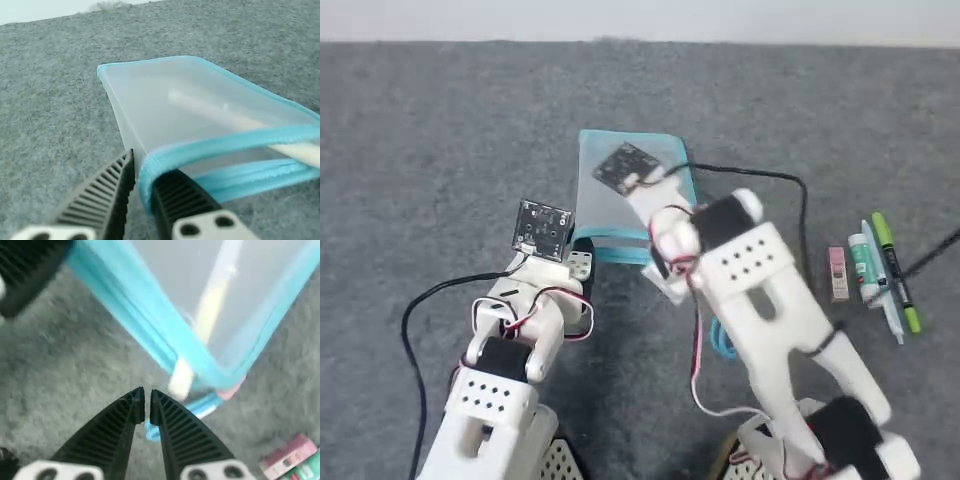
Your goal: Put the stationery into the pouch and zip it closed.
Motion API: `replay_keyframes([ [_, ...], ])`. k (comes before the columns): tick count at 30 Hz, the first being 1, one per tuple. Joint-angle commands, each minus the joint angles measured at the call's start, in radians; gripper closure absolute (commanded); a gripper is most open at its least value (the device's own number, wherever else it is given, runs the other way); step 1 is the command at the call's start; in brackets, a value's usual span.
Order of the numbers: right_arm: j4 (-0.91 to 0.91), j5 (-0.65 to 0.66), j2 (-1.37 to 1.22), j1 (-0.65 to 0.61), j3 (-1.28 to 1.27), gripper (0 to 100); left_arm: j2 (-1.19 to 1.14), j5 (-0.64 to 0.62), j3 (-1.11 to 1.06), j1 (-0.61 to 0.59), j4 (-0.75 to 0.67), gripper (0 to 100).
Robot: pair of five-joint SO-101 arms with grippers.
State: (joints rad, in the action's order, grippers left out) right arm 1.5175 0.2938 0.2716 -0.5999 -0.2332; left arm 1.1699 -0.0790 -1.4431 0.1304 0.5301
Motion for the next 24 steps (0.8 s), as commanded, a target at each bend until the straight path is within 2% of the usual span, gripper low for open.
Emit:
replay_keyframes([
  [1, -0.024, -0.018, -0.108, -0.013, 0.212, 99.1, -0.002, -0.008, 0.004, 0.005, -0.041, 99],
  [6, 0.035, -0.02, -0.174, -0.01, 0.373, 99.1, -0.002, 0.005, 0.004, 0.005, -0.04, 99],
  [10, 0.116, -0.011, -0.027, 0.013, 0.384, 99.1, -0.002, 0.02, 0.004, -0.017, -0.04, 99],
  [14, 0.113, 0.029, 0.153, 0.077, 0.247, 99.1, -0.002, 0.023, 0.007, -0.031, -0.04, 99],
  [17, 0.079, 0.037, 0.17, 0.116, 0.068, 99.1, -0.002, 0.021, 0.007, -0.026, -0.04, 99],
  [20, -0.031, 0.038, 0.171, 0.148, -0.097, 99.1, -0.002, 0.023, 0.007, -0.028, -0.04, 99],
  [24, -0.068, 0.04, 0.179, 0.255, -0.146, 99.1, 0.002, 0.026, 0.033, -0.066, -0.038, 99],
])
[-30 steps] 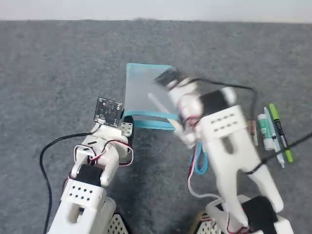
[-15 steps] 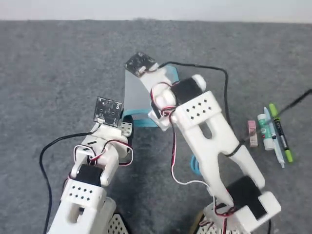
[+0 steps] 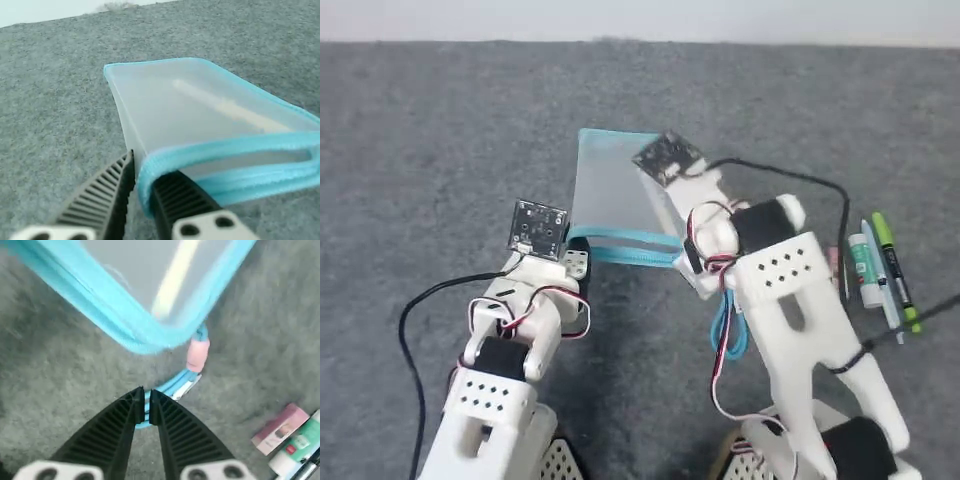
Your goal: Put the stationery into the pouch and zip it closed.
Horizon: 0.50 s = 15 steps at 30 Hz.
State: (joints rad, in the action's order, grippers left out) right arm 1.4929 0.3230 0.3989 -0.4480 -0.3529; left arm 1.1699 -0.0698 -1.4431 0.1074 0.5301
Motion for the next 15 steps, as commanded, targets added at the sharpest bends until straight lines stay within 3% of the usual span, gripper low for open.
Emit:
replay_keyframes([
  [1, -0.041, 0.018, 0.051, 0.148, -0.026, 99.1, 0.0, 0.009, 0.07, -0.118, -0.035, 99],
  [4, 0.002, 0.123, 0.042, 0.28, -0.035, 99.0, -0.009, -0.028, 0.113, -0.29, -0.034, 99],
  [5, 0.005, 0.152, 0.044, 0.326, -0.044, 99.0, -0.009, -0.026, 0.097, -0.265, -0.018, 99],
  [9, -0.004, 0.238, 0.042, 0.466, -0.058, 99.0, -0.002, 0.218, -0.007, 0.129, 0.023, 99],
  [10, -0.005, 0.267, 0.042, 0.503, -0.063, 98.9, 0.0, 0.226, -0.008, 0.175, 0.029, 99],
  [15, -0.015, 0.493, 0.041, 0.74, -0.1, 98.8, -0.008, 0.13, 0.041, 0.048, 0.048, 99],
])
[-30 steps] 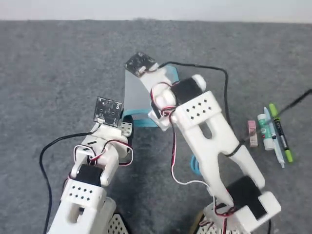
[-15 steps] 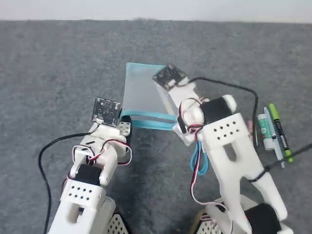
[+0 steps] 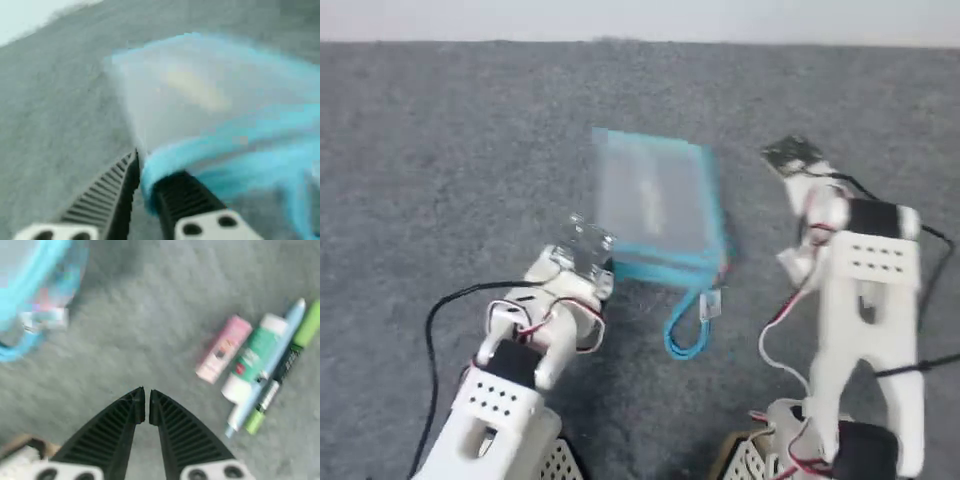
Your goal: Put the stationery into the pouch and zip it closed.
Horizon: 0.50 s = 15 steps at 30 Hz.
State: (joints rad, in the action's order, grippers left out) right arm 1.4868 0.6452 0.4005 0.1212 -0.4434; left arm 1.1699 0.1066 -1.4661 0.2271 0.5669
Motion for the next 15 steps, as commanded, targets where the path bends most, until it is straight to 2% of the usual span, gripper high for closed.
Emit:
replay_keyframes([
  [1, -0.019, 0.201, 0.039, 0.213, -0.014, 98.8, -0.008, -0.041, 0.062, -0.078, 0.012, 99],
  [4, -0.093, 0.219, 0.038, 0.306, -0.02, 98.8, -0.003, -0.041, 0.048, -0.077, 0.011, 99],
  [7, -0.105, 0.247, -0.028, 0.335, -0.017, 98.7, -0.002, -0.057, 0.048, -0.084, 0.012, 99],
  [10, -0.131, 0.262, -0.163, 0.354, 0.009, 97.6, -0.002, -0.1, 0.048, -0.104, 0.015, 99],
  [15, -0.148, 0.264, -0.438, 0.426, 0.199, 89.8, -0.002, -0.135, 0.053, -0.204, 0.011, 99],
])
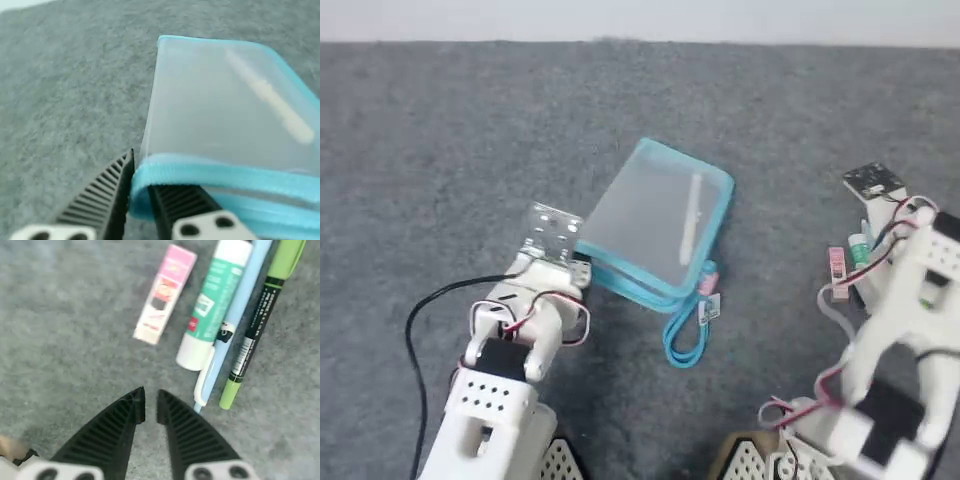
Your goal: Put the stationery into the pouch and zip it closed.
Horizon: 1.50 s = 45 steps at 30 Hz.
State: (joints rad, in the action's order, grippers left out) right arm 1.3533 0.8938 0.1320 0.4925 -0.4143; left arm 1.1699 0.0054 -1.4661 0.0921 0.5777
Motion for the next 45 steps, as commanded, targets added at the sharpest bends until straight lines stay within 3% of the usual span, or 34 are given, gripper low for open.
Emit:
replay_keyframes([
  [1, -0.007, 0.015, -0.216, 0.062, 0.212, 89.6, -0.002, -0.034, 0.053, -0.074, 0.0, 99],
  [8, 0.038, 0.084, -0.397, 0.101, 0.425, 89.7, -0.002, -0.034, 0.048, -0.072, -0.002, 99],
  [17, 0.015, 0.267, -0.406, 0.173, 0.439, 89.3, -0.002, -0.034, 0.048, -0.072, -0.002, 99],
  [40, -0.114, 0.265, -0.634, 0.202, 0.44, 90.1, -0.003, -0.034, 0.047, -0.072, 0.002, 99],
  [43, -0.114, 0.262, -0.647, 0.205, 0.44, 99.4, -0.003, -0.034, 0.047, -0.072, 0.002, 99],
  [45, -0.114, 0.233, -0.638, 0.213, 0.443, 97.9, -0.003, -0.034, 0.047, -0.072, 0.002, 99],
])
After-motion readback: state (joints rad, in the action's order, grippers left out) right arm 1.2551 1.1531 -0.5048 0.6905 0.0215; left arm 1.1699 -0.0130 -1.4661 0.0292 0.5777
